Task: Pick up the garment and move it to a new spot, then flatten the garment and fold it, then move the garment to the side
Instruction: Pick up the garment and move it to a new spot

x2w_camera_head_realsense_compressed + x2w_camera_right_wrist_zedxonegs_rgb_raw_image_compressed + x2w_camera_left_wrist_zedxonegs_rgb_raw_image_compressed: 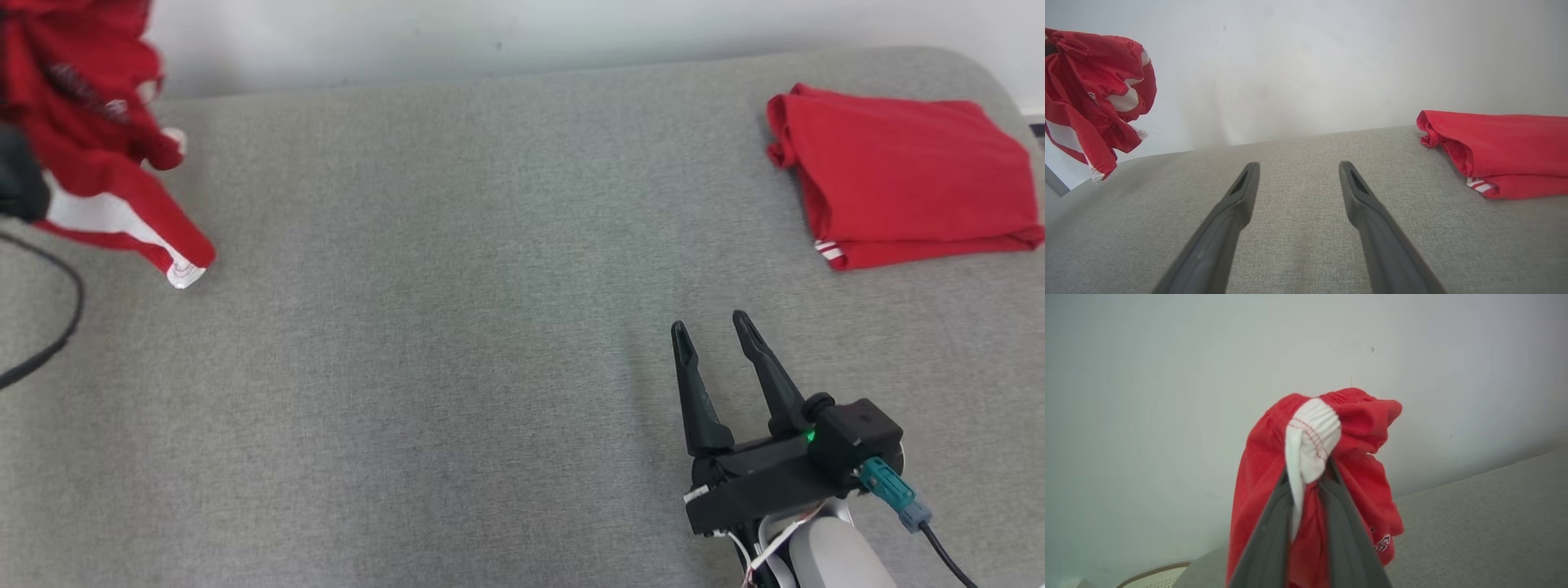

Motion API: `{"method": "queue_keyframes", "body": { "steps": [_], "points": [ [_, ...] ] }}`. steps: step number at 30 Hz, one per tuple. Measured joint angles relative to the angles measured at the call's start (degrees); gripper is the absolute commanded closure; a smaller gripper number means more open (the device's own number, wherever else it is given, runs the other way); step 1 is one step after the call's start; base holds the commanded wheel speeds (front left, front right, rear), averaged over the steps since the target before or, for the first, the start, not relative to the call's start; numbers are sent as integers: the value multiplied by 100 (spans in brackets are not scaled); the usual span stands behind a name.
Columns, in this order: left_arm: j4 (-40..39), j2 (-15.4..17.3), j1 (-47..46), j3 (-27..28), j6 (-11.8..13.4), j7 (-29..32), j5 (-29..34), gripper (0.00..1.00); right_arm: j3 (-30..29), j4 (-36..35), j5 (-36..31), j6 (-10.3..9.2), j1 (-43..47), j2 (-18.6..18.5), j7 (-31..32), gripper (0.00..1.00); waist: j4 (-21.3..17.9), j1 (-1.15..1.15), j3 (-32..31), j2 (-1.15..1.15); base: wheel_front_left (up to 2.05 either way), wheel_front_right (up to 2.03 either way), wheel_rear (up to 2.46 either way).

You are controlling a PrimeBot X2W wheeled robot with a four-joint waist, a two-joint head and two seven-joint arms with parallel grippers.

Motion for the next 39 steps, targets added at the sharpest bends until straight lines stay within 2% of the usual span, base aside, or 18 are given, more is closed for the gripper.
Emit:
{"method": "queue_keyframes", "body": {
  "steps": [5,11,17,23,31,39],
  "points": [
    [-942,42,114,-545,0,250,-352,100,-45,-15,49,0,37,0,0,0,-126,0,-116,0,0,0,0],
    [-2217,178,355,-928,0,687,-581,100,-65,-63,160,0,118,0,0,0,-338,0,-183,0,0,0,0],
    [-3389,272,732,-1210,-1,1149,-628,100,-65,-125,218,0,119,0,0,0,-533,0,-114,0,0,0,0],
    [-4274,218,1236,-1530,53,1447,-634,100,-77,-164,256,0,113,-1,0,0,-714,0,-12,0,0,0,0],
    [-4927,-185,1818,-1902,241,1560,-737,100,-79,-188,299,0,112,-1,0,0,-869,0,50,0,0,0,0],
    [-4825,-698,2535,-2274,448,1327,-927,100,-137,-208,323,0,115,-2,0,0,-930,1,40,0,0,0,0]
  ]
}}
